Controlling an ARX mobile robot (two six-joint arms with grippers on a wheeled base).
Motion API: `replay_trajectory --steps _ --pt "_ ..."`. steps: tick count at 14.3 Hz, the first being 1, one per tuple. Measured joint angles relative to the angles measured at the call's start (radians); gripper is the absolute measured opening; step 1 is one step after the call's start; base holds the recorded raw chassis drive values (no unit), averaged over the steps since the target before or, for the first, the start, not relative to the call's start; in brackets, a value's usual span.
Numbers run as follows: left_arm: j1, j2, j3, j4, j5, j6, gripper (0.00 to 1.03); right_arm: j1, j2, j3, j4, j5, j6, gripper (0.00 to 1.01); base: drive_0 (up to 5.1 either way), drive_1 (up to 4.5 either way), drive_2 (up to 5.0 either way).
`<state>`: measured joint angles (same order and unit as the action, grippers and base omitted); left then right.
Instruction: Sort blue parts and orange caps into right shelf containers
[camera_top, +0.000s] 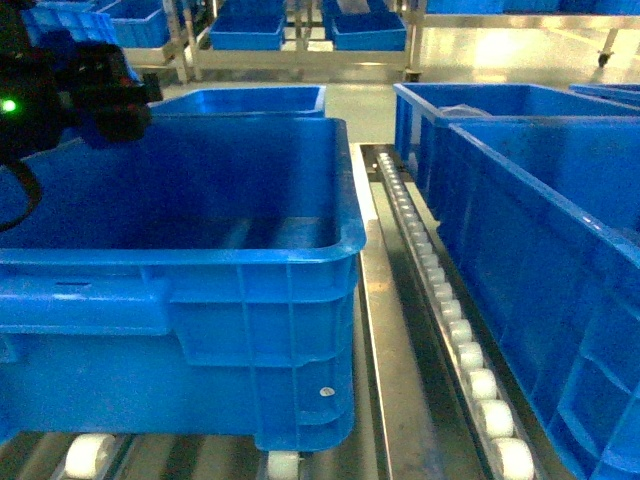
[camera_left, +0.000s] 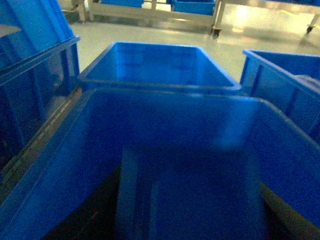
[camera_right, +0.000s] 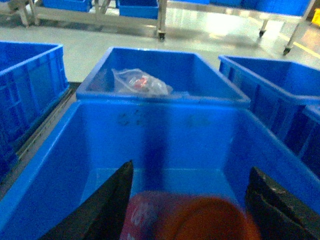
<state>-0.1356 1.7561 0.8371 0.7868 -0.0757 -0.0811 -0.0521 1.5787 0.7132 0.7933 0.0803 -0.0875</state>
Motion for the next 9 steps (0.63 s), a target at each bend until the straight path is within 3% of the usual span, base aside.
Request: replay_trajectory --steps 3,4,5,7,8,9 --pt "-0.013 -0.001 0.059 0.031 -0.009 -0.022 0.93 0.014 0.019 0.019 -0.005 -0.024 0.004 0.99 0.0 0.0 0.0" --pt "-0.011 0.01 0.058 0.029 -0.009 -0.024 1.0 0.014 0.018 0.025 -0.005 -0.024 -0.005 0.97 0.0 0.0 0.0" --pt "-0.02 -0.018 0.007 0.074 0.005 -0.036 0.98 0.019 -0.011 -0.016 0.014 -0.003 -0.032 0.98 0.0 0.0 0.0" --pt "-0.027 -0.066 -0.017 0.086 -0.013 -0.037 0.96 0.02 -0.037 -0.048 0.015 -0.029 -0.037 0.98 0.0 0.0 0.0" --pt "-0.022 -0.092 -0.069 0.128 -0.06 0.008 0.83 0.04 -0.045 -0.087 0.114 -0.069 0.008 0.86 0.0 0.0 0.0" --pt "-0.005 -0.152 -0.17 0.154 -0.058 0.039 0.71 0.051 -0.097 -0.163 0.145 -0.078 0.043 0.74 0.0 0.0 0.0"
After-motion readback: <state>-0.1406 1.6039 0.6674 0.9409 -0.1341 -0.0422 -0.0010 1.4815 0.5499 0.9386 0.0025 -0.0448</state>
